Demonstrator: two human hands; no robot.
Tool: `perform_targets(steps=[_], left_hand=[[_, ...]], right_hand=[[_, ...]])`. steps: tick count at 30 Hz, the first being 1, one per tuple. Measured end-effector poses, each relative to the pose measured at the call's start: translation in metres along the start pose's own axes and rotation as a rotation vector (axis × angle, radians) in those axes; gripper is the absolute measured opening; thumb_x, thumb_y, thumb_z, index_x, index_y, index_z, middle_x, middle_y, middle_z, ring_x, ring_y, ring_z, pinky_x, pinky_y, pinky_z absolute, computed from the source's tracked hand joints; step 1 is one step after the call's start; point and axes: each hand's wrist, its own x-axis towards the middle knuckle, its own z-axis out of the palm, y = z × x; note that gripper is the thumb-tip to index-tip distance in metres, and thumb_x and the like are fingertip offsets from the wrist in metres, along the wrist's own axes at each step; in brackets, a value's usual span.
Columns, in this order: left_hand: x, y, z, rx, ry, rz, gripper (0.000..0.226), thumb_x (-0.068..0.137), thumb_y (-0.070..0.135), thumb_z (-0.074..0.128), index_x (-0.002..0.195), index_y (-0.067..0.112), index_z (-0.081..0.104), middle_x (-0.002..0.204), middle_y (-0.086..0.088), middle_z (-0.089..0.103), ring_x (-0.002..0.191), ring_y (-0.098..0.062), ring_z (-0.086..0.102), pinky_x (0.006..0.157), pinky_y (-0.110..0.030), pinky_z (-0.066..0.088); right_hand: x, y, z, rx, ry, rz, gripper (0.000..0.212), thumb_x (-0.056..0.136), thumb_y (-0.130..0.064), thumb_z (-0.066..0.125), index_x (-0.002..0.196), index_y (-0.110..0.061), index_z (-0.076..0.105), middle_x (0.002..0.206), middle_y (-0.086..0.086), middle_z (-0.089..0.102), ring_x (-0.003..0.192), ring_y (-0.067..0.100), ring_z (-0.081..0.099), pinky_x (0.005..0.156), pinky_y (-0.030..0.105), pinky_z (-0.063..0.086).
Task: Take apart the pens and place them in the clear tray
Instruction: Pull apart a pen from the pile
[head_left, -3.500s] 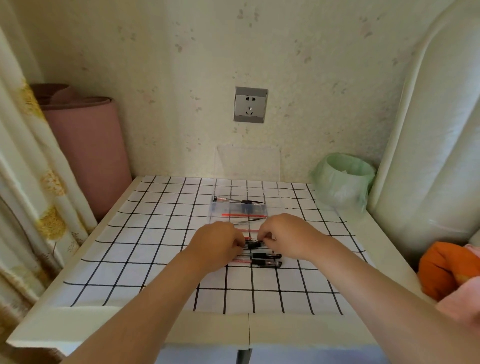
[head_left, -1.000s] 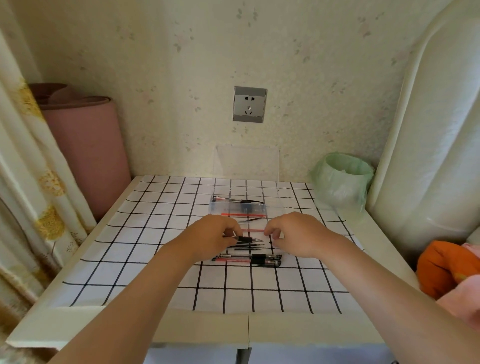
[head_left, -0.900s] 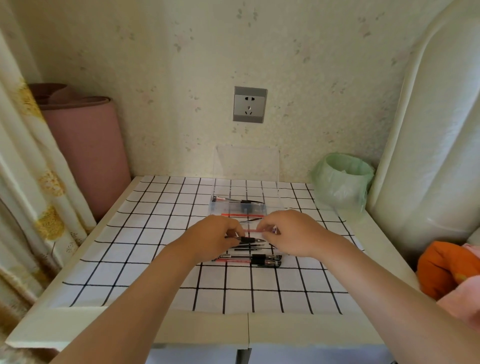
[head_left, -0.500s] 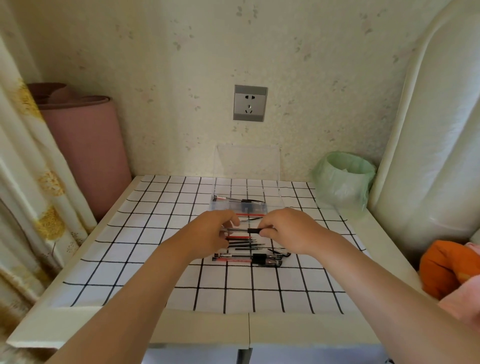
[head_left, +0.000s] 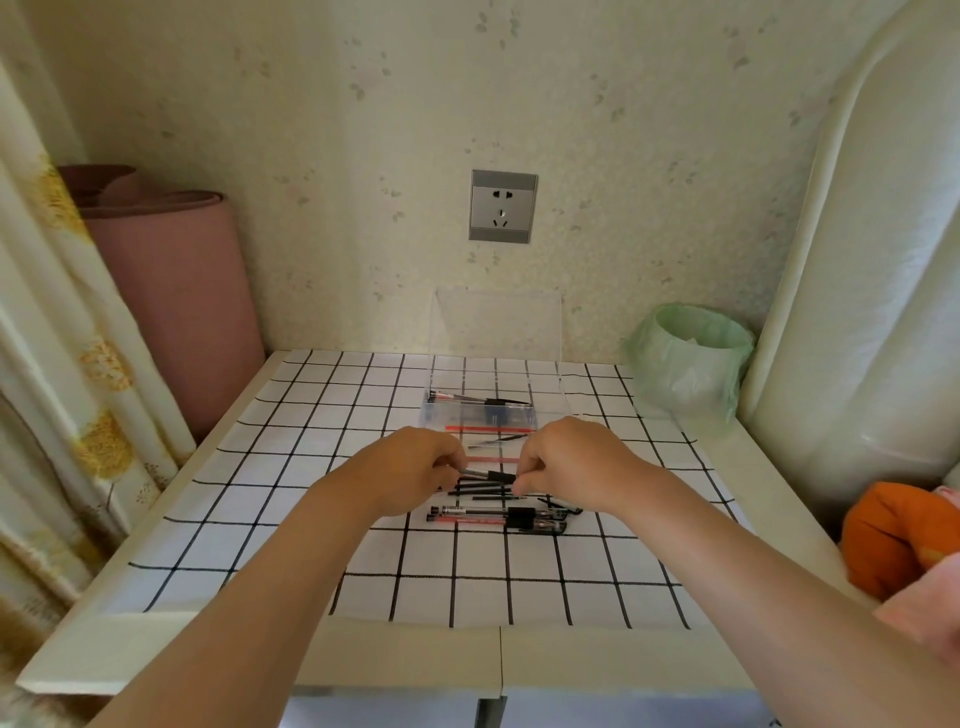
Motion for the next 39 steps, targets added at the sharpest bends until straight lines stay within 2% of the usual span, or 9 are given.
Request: perform_targets(steps=[4,8,15,19,22,28,32,34,39], left_hand=[[-0.005,0.011,0.006,-0.006,0.032,0.073,0.015,0.087,0.029,0.068,0.098,0.035,0.060,0.090,0.012,0.061,0.080,-0.005,0.058,0.072,-0.024,0.050],[-0.004,0.014,0.007,0.024,0.078,0.118,0.008,0.091,0.027,0.063,0.097,0.030,0.061,0.080,0.010,0.061,0.070,-0.008,0.057,0.062,-0.023,0.046],[0.003,0.014,-0.008,0.039,0.150,0.092,0.019,0.099,0.034,0.047,0.093,0.027,0.063,0.082,0.010,0.068,0.077,-0.008,0.062,0.076,-0.033,0.052],[0.000,0.017,-0.009,0.113,0.253,0.126,0.018,0.092,0.049,0.055,0.100,0.033,0.059,0.083,0.011,0.063,0.070,-0.004,0.056,0.063,-0.025,0.046],[0.000,0.017,-0.009,0.168,0.302,0.146,0.013,0.093,0.043,0.056,0.105,0.037,0.056,0.082,0.011,0.060,0.061,0.001,0.048,0.055,-0.019,0.035],[0.005,0.014,-0.007,0.138,0.188,0.071,0.028,0.099,0.042,0.042,0.087,0.028,0.063,0.078,0.007,0.065,0.068,-0.008,0.055,0.064,-0.027,0.044],[0.001,0.014,-0.004,0.141,0.226,0.122,0.018,0.091,0.050,0.057,0.099,0.034,0.057,0.078,0.009,0.060,0.065,-0.003,0.051,0.060,-0.025,0.040],[0.000,0.014,-0.004,0.156,0.229,0.126,0.014,0.093,0.046,0.055,0.100,0.035,0.057,0.079,0.008,0.060,0.065,-0.004,0.050,0.060,-0.025,0.040],[0.002,0.013,0.000,0.088,0.036,0.043,0.026,0.100,0.042,0.041,0.087,0.032,0.061,0.076,0.008,0.061,0.073,-0.011,0.058,0.070,-0.031,0.049]], right_hand=[[0.000,-0.004,0.005,0.077,0.001,0.013,0.023,0.082,-0.049,0.072,0.091,-0.029,0.075,0.086,-0.011,0.070,0.080,0.008,0.061,0.074,0.031,0.052],[0.000,-0.006,0.006,0.080,0.051,-0.003,0.021,0.081,-0.049,0.072,0.090,-0.030,0.073,0.076,-0.016,0.061,0.073,0.003,0.054,0.062,0.026,0.041],[0.006,-0.009,-0.009,-0.006,0.308,-0.048,0.018,0.082,-0.049,0.071,0.086,-0.032,0.070,0.086,-0.014,0.067,0.077,0.006,0.056,0.063,0.026,0.037],[0.008,-0.009,-0.011,0.027,0.370,-0.039,0.016,0.080,-0.045,0.075,0.086,-0.031,0.070,0.087,-0.013,0.068,0.079,0.007,0.059,0.065,0.027,0.041],[0.010,-0.009,-0.010,0.046,0.371,-0.043,0.017,0.078,-0.043,0.077,0.086,-0.029,0.070,0.086,-0.013,0.068,0.078,0.007,0.059,0.064,0.027,0.040],[0.013,-0.012,-0.009,0.032,0.345,-0.032,0.020,0.077,-0.042,0.078,0.088,-0.028,0.069,0.087,-0.012,0.068,0.079,0.009,0.059,0.065,0.026,0.040],[0.014,-0.012,-0.005,0.017,0.310,-0.044,0.019,0.077,-0.044,0.077,0.086,-0.030,0.068,0.087,-0.012,0.068,0.079,0.009,0.059,0.063,0.025,0.037],[0.014,-0.012,-0.004,0.033,0.286,-0.041,0.019,0.077,-0.043,0.077,0.085,-0.029,0.068,0.086,-0.012,0.067,0.078,0.008,0.058,0.063,0.026,0.037],[0.011,-0.014,0.000,0.046,0.168,-0.025,0.020,0.077,-0.045,0.076,0.085,-0.030,0.065,0.088,-0.013,0.065,0.081,0.007,0.056,0.066,0.027,0.043]])
